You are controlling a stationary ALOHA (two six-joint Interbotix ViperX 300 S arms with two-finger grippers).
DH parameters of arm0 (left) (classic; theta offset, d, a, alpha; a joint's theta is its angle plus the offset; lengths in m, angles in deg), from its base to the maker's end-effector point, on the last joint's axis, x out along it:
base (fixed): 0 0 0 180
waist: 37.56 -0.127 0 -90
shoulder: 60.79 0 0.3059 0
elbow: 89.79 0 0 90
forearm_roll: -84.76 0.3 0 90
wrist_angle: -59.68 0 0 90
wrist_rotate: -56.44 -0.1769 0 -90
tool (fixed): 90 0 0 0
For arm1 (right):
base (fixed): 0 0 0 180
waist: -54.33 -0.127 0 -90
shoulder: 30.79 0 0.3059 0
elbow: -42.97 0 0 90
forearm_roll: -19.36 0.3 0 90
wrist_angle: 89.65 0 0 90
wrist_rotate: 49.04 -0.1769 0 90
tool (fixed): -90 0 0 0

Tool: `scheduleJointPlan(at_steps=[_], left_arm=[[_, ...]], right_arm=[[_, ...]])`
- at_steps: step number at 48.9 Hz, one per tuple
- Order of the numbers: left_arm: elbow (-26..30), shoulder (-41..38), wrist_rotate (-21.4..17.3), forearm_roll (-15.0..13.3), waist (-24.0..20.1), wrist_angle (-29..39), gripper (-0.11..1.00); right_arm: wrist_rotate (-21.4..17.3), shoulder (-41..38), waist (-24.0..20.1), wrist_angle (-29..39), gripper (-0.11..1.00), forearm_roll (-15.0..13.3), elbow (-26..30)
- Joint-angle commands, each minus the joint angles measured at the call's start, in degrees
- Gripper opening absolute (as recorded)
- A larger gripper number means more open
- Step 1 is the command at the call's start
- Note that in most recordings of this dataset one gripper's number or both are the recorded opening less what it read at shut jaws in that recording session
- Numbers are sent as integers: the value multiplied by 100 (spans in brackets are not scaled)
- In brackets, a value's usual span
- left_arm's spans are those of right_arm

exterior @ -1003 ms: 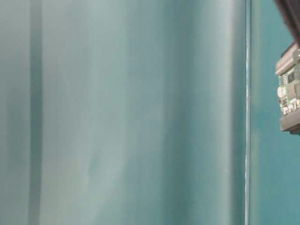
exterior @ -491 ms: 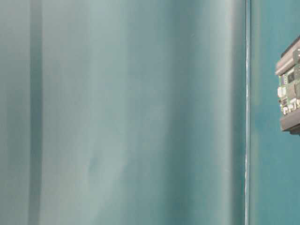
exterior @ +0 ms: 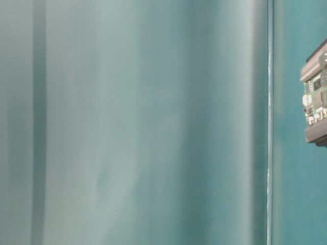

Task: Insert the USB into the fixed PCB.
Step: 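Carry the USB plug with the right gripper toward the board's USB port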

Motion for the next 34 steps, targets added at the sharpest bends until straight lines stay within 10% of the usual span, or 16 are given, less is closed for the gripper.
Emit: scheduleJointPlan(at_steps=[1,34], left_arm=[[79,-44,26,18,0,-18,6],[79,-44,26,18,0,-26,6]], right_arm=[[-26,123,9,-105,21,-9,97],[-378,185,97,-466,22,290,149]])
